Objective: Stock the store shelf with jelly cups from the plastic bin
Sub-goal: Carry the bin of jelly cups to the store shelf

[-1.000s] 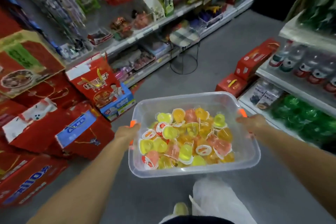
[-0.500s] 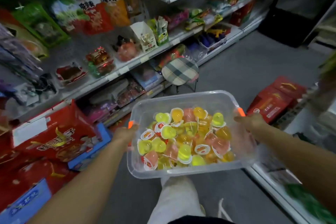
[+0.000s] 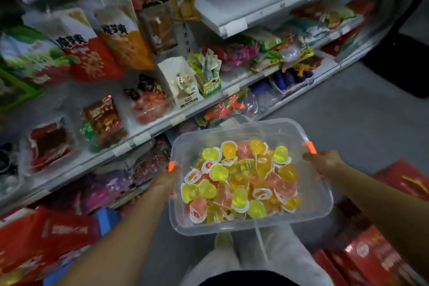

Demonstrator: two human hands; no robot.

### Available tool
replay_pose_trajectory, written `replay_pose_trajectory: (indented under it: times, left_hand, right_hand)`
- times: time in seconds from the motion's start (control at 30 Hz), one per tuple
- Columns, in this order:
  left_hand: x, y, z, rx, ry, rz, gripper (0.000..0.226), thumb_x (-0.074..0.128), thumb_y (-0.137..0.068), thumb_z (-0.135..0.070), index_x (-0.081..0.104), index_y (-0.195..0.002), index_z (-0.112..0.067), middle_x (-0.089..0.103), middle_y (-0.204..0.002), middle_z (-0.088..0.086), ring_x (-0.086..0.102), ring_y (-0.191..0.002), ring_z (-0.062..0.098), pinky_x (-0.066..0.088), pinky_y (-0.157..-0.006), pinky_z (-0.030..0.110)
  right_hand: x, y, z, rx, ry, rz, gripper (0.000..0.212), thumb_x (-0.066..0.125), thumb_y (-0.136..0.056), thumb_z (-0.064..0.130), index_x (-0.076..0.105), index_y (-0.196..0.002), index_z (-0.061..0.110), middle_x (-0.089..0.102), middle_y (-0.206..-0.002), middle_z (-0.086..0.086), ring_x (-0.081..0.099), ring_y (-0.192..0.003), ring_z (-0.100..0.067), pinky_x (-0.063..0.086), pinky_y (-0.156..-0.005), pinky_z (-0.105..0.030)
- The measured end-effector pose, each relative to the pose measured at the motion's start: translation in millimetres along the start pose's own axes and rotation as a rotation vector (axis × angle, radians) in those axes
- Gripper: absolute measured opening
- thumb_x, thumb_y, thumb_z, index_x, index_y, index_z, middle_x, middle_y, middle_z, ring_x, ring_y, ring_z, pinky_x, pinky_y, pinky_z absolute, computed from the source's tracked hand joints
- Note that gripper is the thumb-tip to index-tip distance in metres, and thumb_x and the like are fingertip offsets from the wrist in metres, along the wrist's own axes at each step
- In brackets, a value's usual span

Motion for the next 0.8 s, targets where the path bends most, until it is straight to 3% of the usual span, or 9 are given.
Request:
replay_pose_trajectory:
  times: [0.17, 0.27, 0.37, 0.43, 0.5, 0.6, 0.67, 0.8]
  left_hand:
    - [31.5, -50.3, -63.4, -0.081, 0.027, -0.081, 0.054, 0.062, -0.091, -0.048, 0.061, -0.114, 0.001, 0.063, -0.100, 0.017, 0.061, -0.078, 0.030, 0.054, -0.068, 0.035]
    - [51.6, -80.9, -86.6, -0.114, 0.020, -0.141, 0.054, 0.058, -0.094, -0.044, 0.059, -0.121, 0.002, 0.063, -0.115, 0.022, 0.061, -0.084, 0.032, 0.044, -0.052, 0.028]
    - [74.7, -105.7, -106.3, -0.136, 0.080, -0.166, 0.059, 0.056, -0.085, -0.058, 0.063, -0.110, -0.005, 0.063, -0.109, 0.022, 0.064, -0.094, 0.038, 0.054, -0.071, 0.037]
    - [88.2, -120.0, -111.4, -0.169, 0.114, -0.179, 0.060, 0.056, -0.089, -0.054, 0.062, -0.117, -0.001, 0.062, -0.116, 0.024, 0.062, -0.105, 0.040, 0.050, -0.081, 0.034]
    - [98.4, -132.0, -114.0, -0.218, 0.134, -0.222, 0.046, 0.055, -0.098, -0.035, 0.057, -0.129, 0.000, 0.059, -0.127, 0.021, 0.059, -0.113, 0.036, 0.043, -0.080, 0.028]
    - [111.1, -150.0, -123.4, -0.220, 0.145, -0.287, 0.039, 0.053, -0.100, -0.026, 0.057, -0.127, 0.003, 0.059, -0.123, 0.024, 0.057, -0.103, 0.031, 0.032, -0.073, 0.023]
    - [118.5, -163.3, -126.8, -0.224, 0.147, -0.299, 0.036, 0.054, -0.099, -0.026, 0.060, -0.122, 0.001, 0.059, -0.108, 0.020, 0.057, -0.099, 0.029, 0.034, -0.068, 0.025]
    - [129.3, -188.1, -114.3, -0.249, 0.193, -0.318, 0.032, 0.061, -0.095, -0.025, 0.067, -0.115, 0.000, 0.066, -0.112, 0.023, 0.062, -0.098, 0.031, 0.041, -0.077, 0.030]
  right_hand:
    - [10.1, -111.6, 75.8, -0.056, 0.076, 0.095, 0.028, 0.069, -0.086, 0.017, 0.062, -0.080, -0.009, 0.056, -0.071, -0.022, 0.052, -0.058, -0.029, 0.043, -0.055, -0.034]
    - [26.8, -177.8, 116.6, -0.075, 0.155, 0.151, 0.026, 0.067, -0.087, 0.013, 0.058, -0.068, -0.001, 0.051, -0.059, -0.016, 0.048, -0.050, -0.026, 0.039, -0.049, -0.029]
    - [45.9, -241.3, 149.7, -0.102, 0.218, 0.213, 0.033, 0.067, -0.086, 0.008, 0.051, -0.057, 0.005, 0.045, -0.050, -0.010, 0.043, -0.045, -0.022, 0.037, -0.048, -0.027]
    - [57.2, -274.5, 165.5, -0.111, 0.257, 0.240, 0.031, 0.069, -0.085, 0.008, 0.053, -0.058, 0.005, 0.045, -0.049, -0.010, 0.044, -0.044, -0.022, 0.036, -0.047, -0.026]
    - [69.7, -302.1, 178.5, -0.123, 0.290, 0.259, 0.027, 0.070, -0.083, 0.010, 0.056, -0.060, 0.007, 0.047, -0.048, -0.011, 0.046, -0.044, -0.023, 0.037, -0.047, -0.027]
    - [90.1, -338.5, 189.7, -0.120, 0.301, 0.273, 0.023, 0.071, -0.083, 0.013, 0.059, -0.063, 0.012, 0.050, -0.053, -0.010, 0.049, -0.048, -0.024, 0.041, -0.050, -0.030]
    - [102.8, -358.6, 189.3, -0.113, 0.323, 0.279, 0.024, 0.072, -0.082, 0.016, 0.058, -0.063, 0.015, 0.051, -0.055, -0.009, 0.049, -0.050, -0.024, 0.042, -0.053, -0.031]
    - [119.9, -380.1, 176.3, -0.076, 0.338, 0.298, 0.023, 0.071, -0.082, 0.012, 0.057, -0.064, 0.010, 0.050, -0.056, -0.011, 0.047, -0.050, -0.024, 0.041, -0.053, -0.031]
Point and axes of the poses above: each hand's wrist, its own y-axis away from the middle knuckle, its own x-axis out of the palm, z = x × y, the point moved 8 cm from there along -y, towards the middle knuckle
